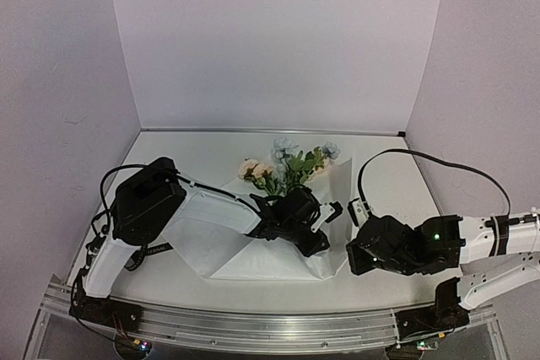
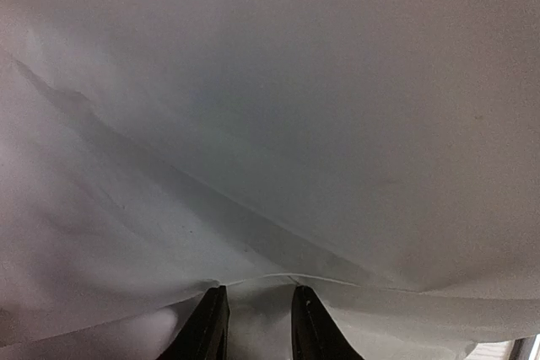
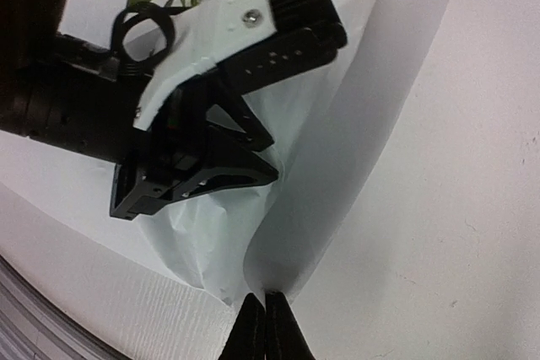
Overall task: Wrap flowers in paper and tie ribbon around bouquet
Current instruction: Adjust the 1/4-folded wrapping paper at the center of the board.
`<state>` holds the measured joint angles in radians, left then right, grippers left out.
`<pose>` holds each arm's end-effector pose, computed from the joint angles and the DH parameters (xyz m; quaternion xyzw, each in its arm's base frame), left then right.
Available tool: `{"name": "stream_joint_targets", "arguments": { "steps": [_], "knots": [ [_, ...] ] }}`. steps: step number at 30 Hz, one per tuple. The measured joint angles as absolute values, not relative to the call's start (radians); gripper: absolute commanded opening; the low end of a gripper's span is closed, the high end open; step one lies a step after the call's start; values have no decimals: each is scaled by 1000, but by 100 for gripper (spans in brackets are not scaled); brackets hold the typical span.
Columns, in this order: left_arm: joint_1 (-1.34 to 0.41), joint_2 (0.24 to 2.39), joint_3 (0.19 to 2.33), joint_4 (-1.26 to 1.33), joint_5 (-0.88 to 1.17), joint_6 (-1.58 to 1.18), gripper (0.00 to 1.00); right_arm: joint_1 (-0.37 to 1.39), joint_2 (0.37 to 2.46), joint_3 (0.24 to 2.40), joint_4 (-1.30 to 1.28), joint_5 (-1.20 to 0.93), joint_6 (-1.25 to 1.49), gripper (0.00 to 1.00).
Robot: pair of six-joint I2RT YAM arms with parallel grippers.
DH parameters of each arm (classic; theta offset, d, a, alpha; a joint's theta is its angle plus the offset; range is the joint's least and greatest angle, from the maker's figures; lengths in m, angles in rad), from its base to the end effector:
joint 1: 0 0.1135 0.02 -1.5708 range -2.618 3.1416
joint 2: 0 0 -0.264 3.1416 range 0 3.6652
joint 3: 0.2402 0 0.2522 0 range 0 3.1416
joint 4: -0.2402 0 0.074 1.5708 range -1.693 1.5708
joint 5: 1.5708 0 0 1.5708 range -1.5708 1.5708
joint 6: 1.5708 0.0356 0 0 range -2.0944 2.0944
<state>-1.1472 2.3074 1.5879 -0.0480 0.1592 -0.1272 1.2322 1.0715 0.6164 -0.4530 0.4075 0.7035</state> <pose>0.2002 -0.4578 0.1170 0.4750 0.7856 -0.2907 0.2697 0.0816 0.1893 0.2074 -0.1784 0.9111 0.1539 0.3383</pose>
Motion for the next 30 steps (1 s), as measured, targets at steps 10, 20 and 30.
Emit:
{"name": "stream_joint_targets", "arguments": {
  "steps": [10,20,30],
  "knots": [
    [-1138,2284,1521,27,163,-131,30,1249,1094,657,-493,427,634,0],
    [-1093,2108,1402,27,165,-161,45,1252,1071,656,-577,506,650,0],
    [-1085,1675,1096,-22,133,-283,59,1252,1056,633,-615,581,699,0]
  ]
}}
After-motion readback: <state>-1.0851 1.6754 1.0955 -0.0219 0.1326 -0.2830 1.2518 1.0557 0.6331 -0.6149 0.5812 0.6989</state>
